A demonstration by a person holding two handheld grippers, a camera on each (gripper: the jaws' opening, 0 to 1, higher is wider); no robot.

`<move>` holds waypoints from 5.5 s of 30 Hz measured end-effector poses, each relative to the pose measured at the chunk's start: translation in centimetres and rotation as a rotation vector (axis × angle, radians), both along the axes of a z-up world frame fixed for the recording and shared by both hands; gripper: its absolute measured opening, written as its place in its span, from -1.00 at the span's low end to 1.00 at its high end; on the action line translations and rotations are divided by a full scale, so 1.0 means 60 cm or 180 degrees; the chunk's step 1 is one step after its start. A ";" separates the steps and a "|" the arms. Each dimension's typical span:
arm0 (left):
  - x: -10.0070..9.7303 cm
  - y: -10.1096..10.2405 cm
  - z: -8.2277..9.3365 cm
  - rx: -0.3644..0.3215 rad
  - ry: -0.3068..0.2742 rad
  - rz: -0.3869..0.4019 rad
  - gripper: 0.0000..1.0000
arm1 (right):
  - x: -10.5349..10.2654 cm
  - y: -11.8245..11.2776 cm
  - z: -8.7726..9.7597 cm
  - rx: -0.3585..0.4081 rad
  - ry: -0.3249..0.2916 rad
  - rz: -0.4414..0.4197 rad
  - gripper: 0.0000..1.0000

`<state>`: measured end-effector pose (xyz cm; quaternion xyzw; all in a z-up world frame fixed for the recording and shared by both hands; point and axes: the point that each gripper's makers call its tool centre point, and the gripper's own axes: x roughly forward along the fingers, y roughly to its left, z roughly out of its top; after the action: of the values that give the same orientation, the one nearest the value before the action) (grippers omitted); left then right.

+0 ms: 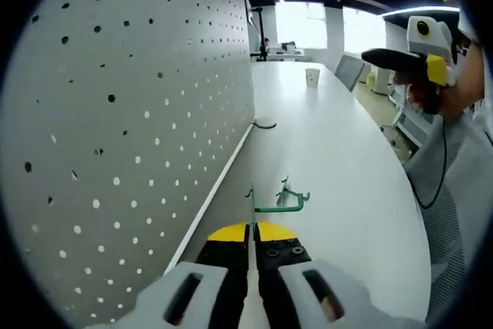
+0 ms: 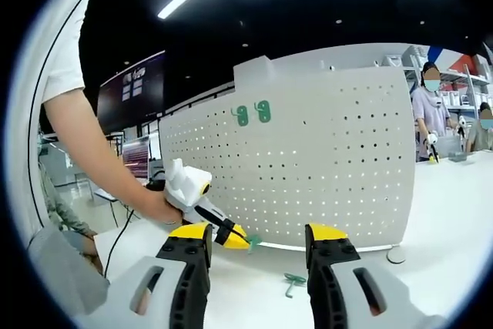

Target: Insert the hook assembly into the mounting plate slot until the hook locks in place.

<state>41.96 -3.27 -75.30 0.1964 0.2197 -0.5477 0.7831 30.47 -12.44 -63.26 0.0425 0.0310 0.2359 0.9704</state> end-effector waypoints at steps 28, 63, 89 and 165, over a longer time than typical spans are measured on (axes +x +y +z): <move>-0.012 0.033 0.124 -0.0737 -0.0254 0.0577 -0.97 | -0.009 0.045 0.050 0.0035 -0.0113 0.0210 -0.06; -0.116 0.048 0.260 -0.1553 -0.0669 0.0822 -0.96 | -0.033 0.070 0.078 0.0137 -0.0191 0.0334 -0.07; -0.141 0.062 0.286 -0.1887 -0.0671 0.1003 -0.96 | -0.039 0.082 0.107 0.0616 -0.0236 0.0458 -0.07; -0.162 0.034 0.298 -0.1925 -0.0647 0.0953 -0.96 | 0.025 0.180 0.120 0.0905 -0.0116 0.0705 -0.95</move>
<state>32.22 -1.23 -57.40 -0.0253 -0.0052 -0.4447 0.8953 31.95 -1.66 -56.05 0.1714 -0.0157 0.3441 0.9230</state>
